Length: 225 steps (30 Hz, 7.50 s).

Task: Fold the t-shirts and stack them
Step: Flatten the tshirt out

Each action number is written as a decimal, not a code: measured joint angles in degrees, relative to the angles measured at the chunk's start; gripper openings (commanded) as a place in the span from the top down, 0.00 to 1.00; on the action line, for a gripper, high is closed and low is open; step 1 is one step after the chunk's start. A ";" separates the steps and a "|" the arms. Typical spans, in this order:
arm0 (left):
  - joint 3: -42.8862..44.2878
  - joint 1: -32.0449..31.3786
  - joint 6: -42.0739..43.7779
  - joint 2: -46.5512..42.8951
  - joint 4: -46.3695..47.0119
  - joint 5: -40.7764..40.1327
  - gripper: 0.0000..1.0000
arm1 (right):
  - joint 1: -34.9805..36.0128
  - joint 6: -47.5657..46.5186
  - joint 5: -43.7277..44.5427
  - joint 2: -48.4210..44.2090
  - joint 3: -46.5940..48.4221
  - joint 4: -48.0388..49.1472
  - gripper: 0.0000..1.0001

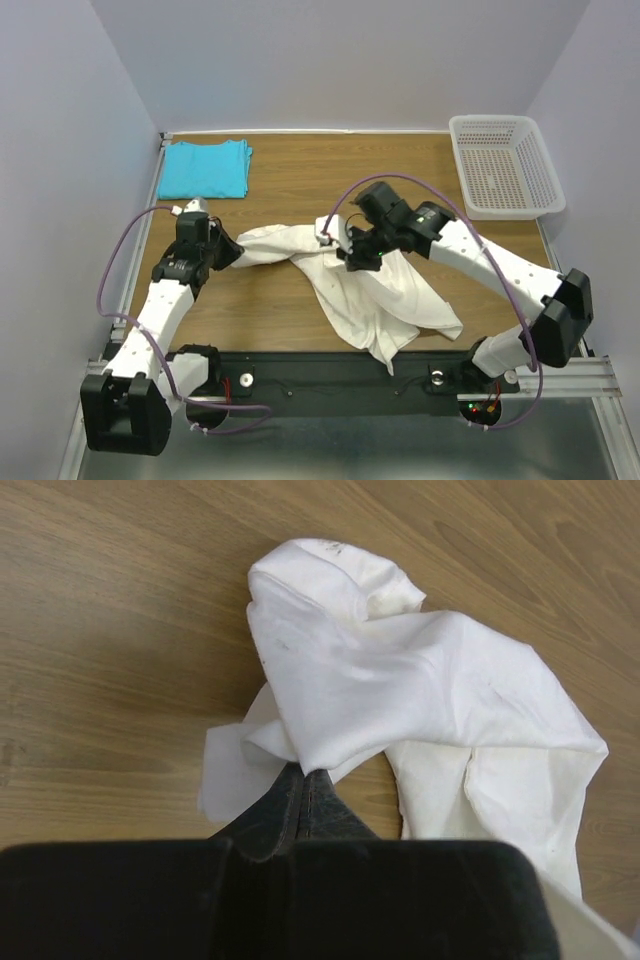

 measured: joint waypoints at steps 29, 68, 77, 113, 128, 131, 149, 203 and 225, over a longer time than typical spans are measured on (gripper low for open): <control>10.43 1.07 -4.87 -20.87 -9.05 -18.05 1.00 | -33.64 15.37 27.34 -14.84 1.33 17.49 0.99; 30.05 1.05 -0.04 -13.14 6.91 -19.45 1.00 | -36.59 20.02 40.39 -4.96 29.38 22.95 0.99; 28.81 1.05 0.87 -12.57 6.91 -18.47 1.00 | -36.59 19.96 40.19 -5.01 28.96 22.69 0.99; 51.76 0.96 -5.77 10.80 35.30 1.90 1.00 | -48.50 29.38 23.08 7.45 54.73 30.10 0.99; -6.05 1.05 -7.58 -12.26 17.27 13.20 1.00 | -48.24 0.74 -2.23 -26.75 -21.16 8.37 0.99; -6.86 1.03 -8.33 -15.76 9.86 14.21 1.00 | -48.22 -4.26 -2.38 -30.49 -29.64 3.08 0.99; -1.95 1.03 -7.08 -23.85 -20.70 17.40 1.00 | -48.15 -26.21 0.24 -36.81 -34.14 -9.62 0.99; 46.40 0.52 19.52 60.92 9.40 -4.55 0.54 | -48.15 21.73 2.38 -6.56 -25.07 20.04 0.27; 43.82 0.20 21.11 47.80 6.25 -11.19 1.00 | -48.15 21.70 9.86 -3.91 -25.07 20.83 0.27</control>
